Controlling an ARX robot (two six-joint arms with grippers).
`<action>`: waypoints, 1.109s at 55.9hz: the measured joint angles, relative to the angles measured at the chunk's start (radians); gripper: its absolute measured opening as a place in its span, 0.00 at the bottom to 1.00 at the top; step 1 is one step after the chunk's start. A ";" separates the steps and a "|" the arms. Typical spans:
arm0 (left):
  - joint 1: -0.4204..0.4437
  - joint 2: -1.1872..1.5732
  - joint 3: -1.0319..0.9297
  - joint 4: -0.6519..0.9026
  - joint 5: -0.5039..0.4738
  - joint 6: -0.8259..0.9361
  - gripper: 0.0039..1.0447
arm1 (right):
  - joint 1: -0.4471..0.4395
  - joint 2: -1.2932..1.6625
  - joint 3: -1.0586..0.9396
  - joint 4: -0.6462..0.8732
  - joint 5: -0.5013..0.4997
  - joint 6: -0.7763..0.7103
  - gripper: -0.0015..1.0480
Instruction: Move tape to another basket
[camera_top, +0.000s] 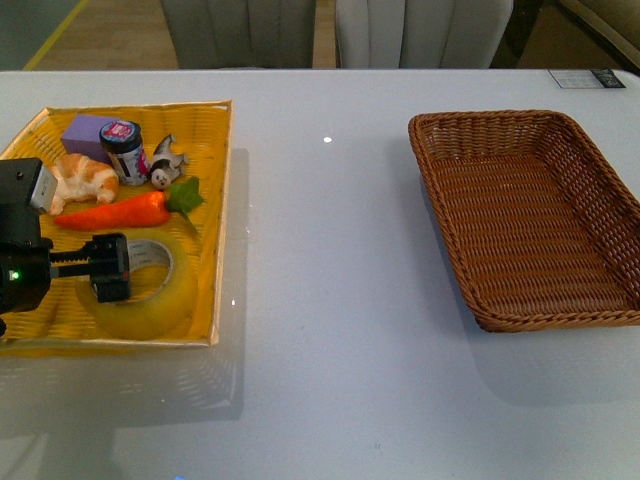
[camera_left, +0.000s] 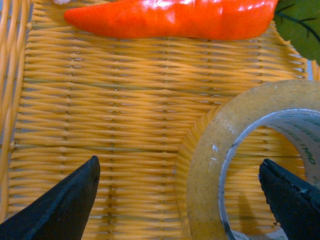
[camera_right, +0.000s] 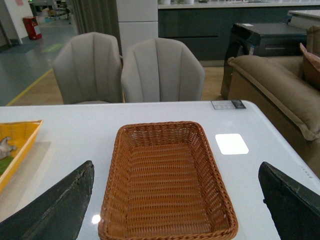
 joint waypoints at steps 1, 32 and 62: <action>0.000 0.007 0.005 -0.003 -0.001 0.002 0.92 | 0.000 0.000 0.000 0.000 0.000 0.000 0.91; -0.026 0.026 0.044 -0.046 -0.011 -0.013 0.25 | 0.000 0.000 0.000 0.000 0.000 0.000 0.91; -0.064 -0.417 -0.037 -0.154 0.033 -0.153 0.15 | 0.000 0.000 0.000 0.000 0.000 0.000 0.91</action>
